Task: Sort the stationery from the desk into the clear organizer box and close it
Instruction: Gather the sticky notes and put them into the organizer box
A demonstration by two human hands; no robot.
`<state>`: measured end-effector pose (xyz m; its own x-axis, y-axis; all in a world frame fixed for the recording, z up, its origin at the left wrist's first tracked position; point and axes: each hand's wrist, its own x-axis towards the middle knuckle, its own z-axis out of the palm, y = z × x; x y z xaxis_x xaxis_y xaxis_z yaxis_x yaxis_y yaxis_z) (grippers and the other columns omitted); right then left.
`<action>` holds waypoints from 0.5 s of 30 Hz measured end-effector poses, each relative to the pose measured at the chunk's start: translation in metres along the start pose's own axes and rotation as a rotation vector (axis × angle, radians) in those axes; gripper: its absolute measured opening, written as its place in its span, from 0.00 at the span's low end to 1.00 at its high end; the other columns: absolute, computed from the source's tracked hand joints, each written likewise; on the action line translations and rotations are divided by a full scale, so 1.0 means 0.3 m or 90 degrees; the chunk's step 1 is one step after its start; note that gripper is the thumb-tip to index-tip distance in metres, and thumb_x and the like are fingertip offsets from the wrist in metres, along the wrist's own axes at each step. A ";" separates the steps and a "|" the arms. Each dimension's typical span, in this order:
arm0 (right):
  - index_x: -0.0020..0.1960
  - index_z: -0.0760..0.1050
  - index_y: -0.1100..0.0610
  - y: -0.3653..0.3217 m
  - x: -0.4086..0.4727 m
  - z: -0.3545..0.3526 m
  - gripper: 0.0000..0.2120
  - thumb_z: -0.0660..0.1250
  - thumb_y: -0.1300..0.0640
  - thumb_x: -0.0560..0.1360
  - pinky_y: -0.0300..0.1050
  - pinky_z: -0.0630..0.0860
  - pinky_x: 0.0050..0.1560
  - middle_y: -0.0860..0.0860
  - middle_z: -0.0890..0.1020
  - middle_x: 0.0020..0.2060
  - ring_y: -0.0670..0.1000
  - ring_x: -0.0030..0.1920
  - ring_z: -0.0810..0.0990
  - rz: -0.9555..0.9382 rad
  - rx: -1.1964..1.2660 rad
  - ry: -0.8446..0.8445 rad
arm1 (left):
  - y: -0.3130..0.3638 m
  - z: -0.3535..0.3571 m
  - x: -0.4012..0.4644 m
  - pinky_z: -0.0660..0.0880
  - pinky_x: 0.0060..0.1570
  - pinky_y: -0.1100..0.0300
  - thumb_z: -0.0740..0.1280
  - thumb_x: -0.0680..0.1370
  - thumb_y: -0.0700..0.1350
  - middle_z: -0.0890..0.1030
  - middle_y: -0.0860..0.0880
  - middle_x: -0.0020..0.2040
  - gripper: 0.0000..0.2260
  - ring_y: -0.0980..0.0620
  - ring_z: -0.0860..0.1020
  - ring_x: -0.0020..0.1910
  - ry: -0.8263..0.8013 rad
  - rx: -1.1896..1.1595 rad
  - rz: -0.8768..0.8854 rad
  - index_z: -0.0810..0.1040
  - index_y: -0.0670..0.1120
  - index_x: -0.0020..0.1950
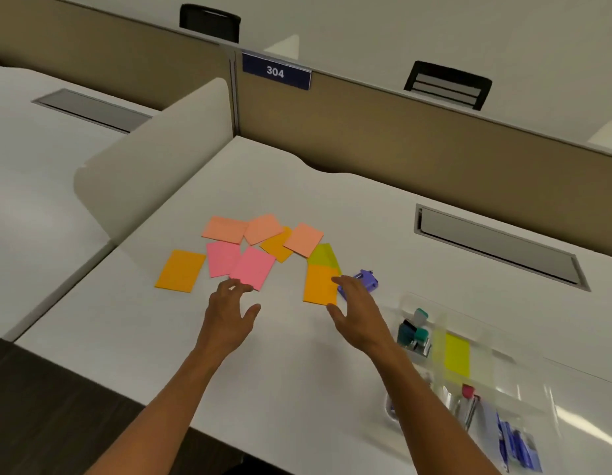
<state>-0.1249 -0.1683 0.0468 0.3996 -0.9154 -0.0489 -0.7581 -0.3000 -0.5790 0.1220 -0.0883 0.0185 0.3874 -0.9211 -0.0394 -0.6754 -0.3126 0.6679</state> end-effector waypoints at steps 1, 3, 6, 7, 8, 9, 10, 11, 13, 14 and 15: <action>0.75 0.62 0.51 -0.009 0.024 0.020 0.27 0.66 0.52 0.78 0.47 0.65 0.71 0.50 0.66 0.74 0.51 0.73 0.65 0.005 -0.011 -0.020 | -0.032 -0.015 0.017 0.71 0.62 0.47 0.71 0.75 0.48 0.70 0.45 0.68 0.18 0.43 0.70 0.66 0.003 -0.004 -0.016 0.75 0.47 0.63; 0.76 0.60 0.52 -0.028 0.072 0.054 0.29 0.66 0.51 0.79 0.49 0.65 0.71 0.51 0.63 0.75 0.52 0.75 0.63 0.021 -0.043 -0.062 | -0.099 -0.046 0.051 0.70 0.63 0.46 0.71 0.74 0.48 0.69 0.44 0.69 0.19 0.42 0.69 0.67 0.014 0.001 -0.053 0.75 0.46 0.64; 0.77 0.58 0.53 -0.046 0.145 0.097 0.31 0.67 0.50 0.78 0.50 0.66 0.70 0.53 0.60 0.76 0.55 0.74 0.63 0.060 -0.078 -0.117 | -0.188 -0.085 0.116 0.67 0.65 0.42 0.71 0.74 0.48 0.65 0.41 0.71 0.24 0.39 0.64 0.70 0.056 0.020 -0.116 0.71 0.45 0.68; 0.77 0.58 0.53 -0.047 0.169 0.110 0.32 0.67 0.50 0.78 0.51 0.66 0.70 0.53 0.60 0.76 0.56 0.74 0.64 0.073 -0.089 -0.126 | -0.210 -0.096 0.142 0.65 0.66 0.40 0.71 0.74 0.49 0.63 0.41 0.72 0.27 0.38 0.61 0.72 0.073 0.030 -0.133 0.67 0.45 0.71; 0.77 0.58 0.53 -0.046 0.192 0.120 0.32 0.67 0.50 0.78 0.52 0.66 0.70 0.54 0.59 0.76 0.58 0.73 0.64 0.084 -0.109 -0.129 | -0.229 -0.106 0.169 0.64 0.66 0.39 0.71 0.74 0.49 0.60 0.40 0.74 0.30 0.37 0.57 0.73 0.093 0.045 -0.148 0.64 0.44 0.73; 0.78 0.57 0.54 -0.045 0.215 0.130 0.33 0.67 0.51 0.78 0.54 0.65 0.70 0.56 0.58 0.77 0.60 0.73 0.64 0.090 -0.138 -0.131 | -0.246 -0.114 0.194 0.62 0.67 0.37 0.71 0.74 0.49 0.58 0.40 0.75 0.33 0.36 0.54 0.74 0.113 0.063 -0.166 0.61 0.44 0.74; 0.78 0.56 0.54 -0.043 0.236 0.137 0.33 0.67 0.51 0.77 0.55 0.65 0.70 0.57 0.57 0.77 0.62 0.73 0.63 0.092 -0.171 -0.133 | -0.262 -0.123 0.219 0.61 0.67 0.37 0.71 0.74 0.50 0.57 0.39 0.76 0.34 0.36 0.51 0.75 0.125 0.080 -0.187 0.59 0.43 0.75; 0.78 0.55 0.54 -0.042 0.257 0.142 0.34 0.67 0.52 0.77 0.55 0.65 0.70 0.57 0.56 0.77 0.63 0.73 0.62 0.092 -0.200 -0.136 | -0.275 -0.129 0.241 0.60 0.68 0.37 0.71 0.74 0.50 0.56 0.39 0.76 0.35 0.35 0.50 0.75 0.125 0.095 -0.207 0.58 0.43 0.75; 0.79 0.52 0.54 -0.036 0.294 0.145 0.37 0.68 0.54 0.76 0.56 0.64 0.70 0.58 0.52 0.78 0.63 0.74 0.58 0.093 -0.226 -0.149 | -0.297 -0.131 0.278 0.58 0.70 0.37 0.70 0.75 0.50 0.57 0.37 0.76 0.36 0.34 0.49 0.76 0.098 0.126 -0.229 0.56 0.41 0.76; 0.79 0.50 0.53 -0.032 0.312 0.147 0.39 0.68 0.55 0.76 0.57 0.63 0.71 0.58 0.51 0.78 0.63 0.75 0.56 0.100 -0.222 -0.158 | -0.307 -0.127 0.292 0.56 0.70 0.38 0.69 0.75 0.50 0.57 0.37 0.76 0.35 0.34 0.50 0.75 0.079 0.145 -0.229 0.56 0.41 0.76; 0.80 0.48 0.52 -0.026 0.328 0.148 0.41 0.69 0.56 0.75 0.57 0.62 0.71 0.59 0.49 0.79 0.63 0.76 0.53 0.112 -0.212 -0.166 | -0.314 -0.119 0.303 0.55 0.71 0.38 0.68 0.76 0.50 0.58 0.37 0.76 0.34 0.34 0.50 0.75 0.061 0.166 -0.224 0.57 0.41 0.76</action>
<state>-0.0568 -0.2439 0.0104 0.3346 -0.8747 -0.3508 -0.9332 -0.2556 -0.2527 0.2432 -0.1341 -0.0215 0.6704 -0.7259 -0.1538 -0.6227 -0.6631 0.4154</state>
